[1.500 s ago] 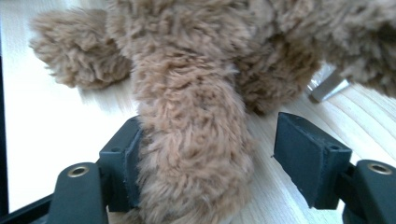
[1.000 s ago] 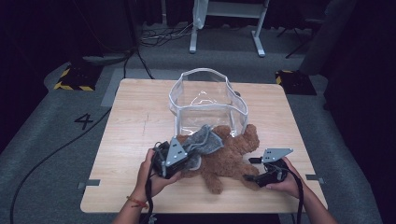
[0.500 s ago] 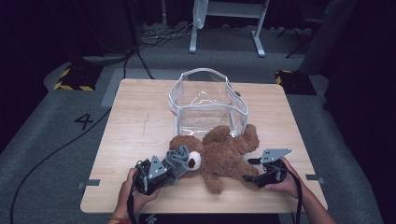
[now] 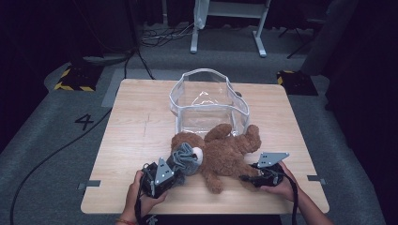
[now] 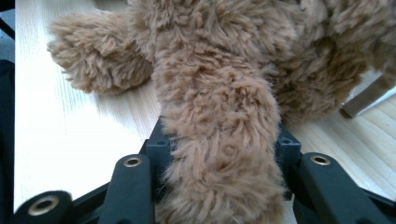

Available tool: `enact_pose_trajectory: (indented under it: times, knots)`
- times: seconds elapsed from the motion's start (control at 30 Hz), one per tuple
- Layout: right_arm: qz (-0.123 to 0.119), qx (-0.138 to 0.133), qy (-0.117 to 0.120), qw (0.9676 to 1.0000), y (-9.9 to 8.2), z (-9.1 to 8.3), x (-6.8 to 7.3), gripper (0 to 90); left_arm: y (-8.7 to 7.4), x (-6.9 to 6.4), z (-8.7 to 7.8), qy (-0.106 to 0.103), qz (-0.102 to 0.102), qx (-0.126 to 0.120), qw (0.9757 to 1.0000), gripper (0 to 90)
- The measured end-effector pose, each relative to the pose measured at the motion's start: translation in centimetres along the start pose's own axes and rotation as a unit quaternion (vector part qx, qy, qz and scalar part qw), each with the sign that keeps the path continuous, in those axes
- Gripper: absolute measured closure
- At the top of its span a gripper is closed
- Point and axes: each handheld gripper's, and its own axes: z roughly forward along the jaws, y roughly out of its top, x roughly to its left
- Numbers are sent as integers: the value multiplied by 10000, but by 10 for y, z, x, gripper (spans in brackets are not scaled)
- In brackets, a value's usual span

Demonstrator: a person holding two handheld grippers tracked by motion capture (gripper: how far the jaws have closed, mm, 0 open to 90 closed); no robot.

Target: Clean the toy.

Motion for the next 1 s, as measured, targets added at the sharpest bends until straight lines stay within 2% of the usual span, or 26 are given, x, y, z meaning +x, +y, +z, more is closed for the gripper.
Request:
enact_pose_trajectory:
  times: [0.07, 0.17, 0.23, 0.37, 0.4, 0.47, 0.57, 0.63, 0.7, 0.8, 0.93, 1.0]
  knots:
    - [20, 7, -18, 10000, 1, 1, 2, 556, 7, -7, -2, -158, 92, -203, 9996, 778]
    - [51, 2, -6, 10000, 2, 3, 3, 556, 17, -21, 6, -383, 287, -259, 9985, 777]
    - [84, -8, 11, 10000, 2, 4, 4, 554, 22, -28, 17, -493, 407, -144, 9978, 777]
    - [78, -17, 8, 10000, 3, 5, 6, 550, 29, -39, 40, -675, 506, 30, 9964, 777]
    - [93, -12, 20, 10000, 4, 6, 6, 547, 30, -41, 46, -746, 508, 95, 9959, 777]
    - [159, -40, 36, 9999, 5, 9, 8, 541, 30, -44, 58, -760, 502, 205, 9956, 775]
    - [142, -41, -17, 9999, 7, 12, 11, 533, 31, -45, 65, -875, 451, 243, 9948, 775]
    - [178, -48, -21, 9998, 8, 14, 12, 527, 33, -47, 69, -947, 518, 285, 9937, 775]
    - [224, -70, -2, 9997, 10, 15, 12, 525, 35, -50, 73, -983, 660, 427, 9920, 777]
    - [135, 9, -75, 9999, 12, 15, 13, 527, 34, -51, 72, -914, 771, 605, 9910, 782]
    - [16, 68, -68, 10000, 9, 5, 10, 503, 27, -44, 64, -797, 735, 731, 9914, 782]
    - [-41, 58, 17, 10000, 6, -6, 5, 493, 26, -43, 61, -847, 635, 655, 9922, 781]
